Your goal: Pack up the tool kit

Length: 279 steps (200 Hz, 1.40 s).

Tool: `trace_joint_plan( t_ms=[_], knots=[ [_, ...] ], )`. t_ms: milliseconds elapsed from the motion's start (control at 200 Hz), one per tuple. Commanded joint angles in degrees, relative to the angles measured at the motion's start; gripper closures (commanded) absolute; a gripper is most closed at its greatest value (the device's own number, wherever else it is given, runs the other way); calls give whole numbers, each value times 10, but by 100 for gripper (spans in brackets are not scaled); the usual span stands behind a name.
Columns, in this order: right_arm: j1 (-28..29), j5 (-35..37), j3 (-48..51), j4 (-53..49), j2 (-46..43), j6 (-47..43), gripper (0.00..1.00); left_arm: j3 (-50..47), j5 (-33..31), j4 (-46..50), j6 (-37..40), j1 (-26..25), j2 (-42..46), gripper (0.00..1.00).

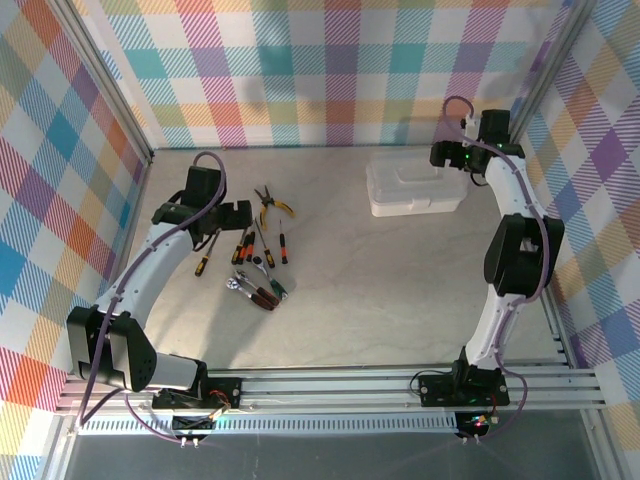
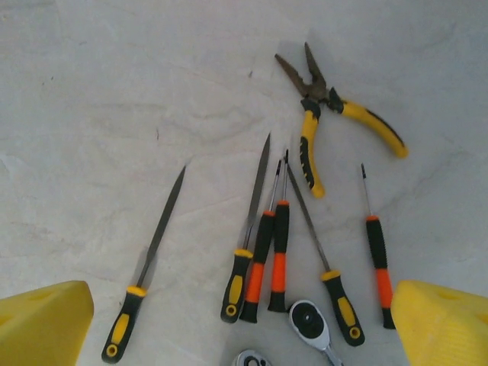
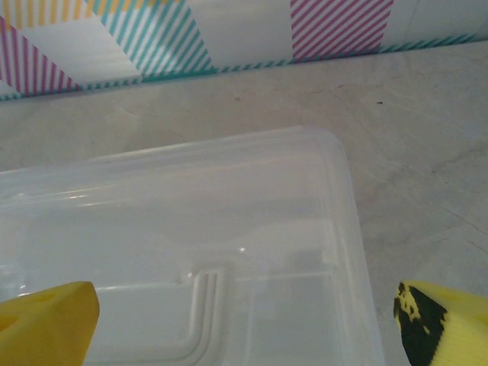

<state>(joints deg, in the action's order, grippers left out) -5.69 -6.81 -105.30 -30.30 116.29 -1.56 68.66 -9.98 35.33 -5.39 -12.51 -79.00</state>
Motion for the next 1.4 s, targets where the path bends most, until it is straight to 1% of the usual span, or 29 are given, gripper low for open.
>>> trace_joint_plan(
  t_ms=[0,150,295,470,635,725,785,850,960,1020,1095,1180,1255,1305,1390],
  knots=[
    [-3,-25,-45,-65,19,-35,1,9,-15,39,-11,-10,-3,0],
    [-3,-40,-21,-62,32,-35,1,10,1,41,-11,-11,-19,0],
    [-3,-23,29,-41,23,-31,1,18,10,37,-7,-14,-38,0],
    [1,2,121,-4,-35,-10,1,31,15,28,-8,-22,-57,0],
    [12,-14,202,20,-97,15,1,51,17,19,-5,-47,-83,0],
    [37,-15,239,15,-132,39,1,62,20,11,-6,-62,-100,0],
    [60,-9,267,7,-160,72,1,71,23,8,-7,-73,-114,0],
    [95,17,298,-14,-195,124,1,82,26,4,-7,-83,-129,0],
    [143,36,362,-35,-266,207,1,98,37,-4,-8,-102,-157,0],
    [156,42,388,-50,-310,239,1,107,45,-7,-8,-113,-174,0],
    [160,57,409,-77,-358,255,1,119,50,-11,-7,-127,-198,0],
    [160,83,403,-105,-391,238,1,132,60,-11,-6,-145,-225,0],
    [160,99,385,-102,-390,203,1,141,68,-18,-7,-160,-246,0],
    [160,87,366,-85,-373,168,1,145,71,-26,-8,-166,-259,0],
    [160,38,335,-28,-331,99,1,154,73,-40,-12,-174,-285,0]
  ],
)
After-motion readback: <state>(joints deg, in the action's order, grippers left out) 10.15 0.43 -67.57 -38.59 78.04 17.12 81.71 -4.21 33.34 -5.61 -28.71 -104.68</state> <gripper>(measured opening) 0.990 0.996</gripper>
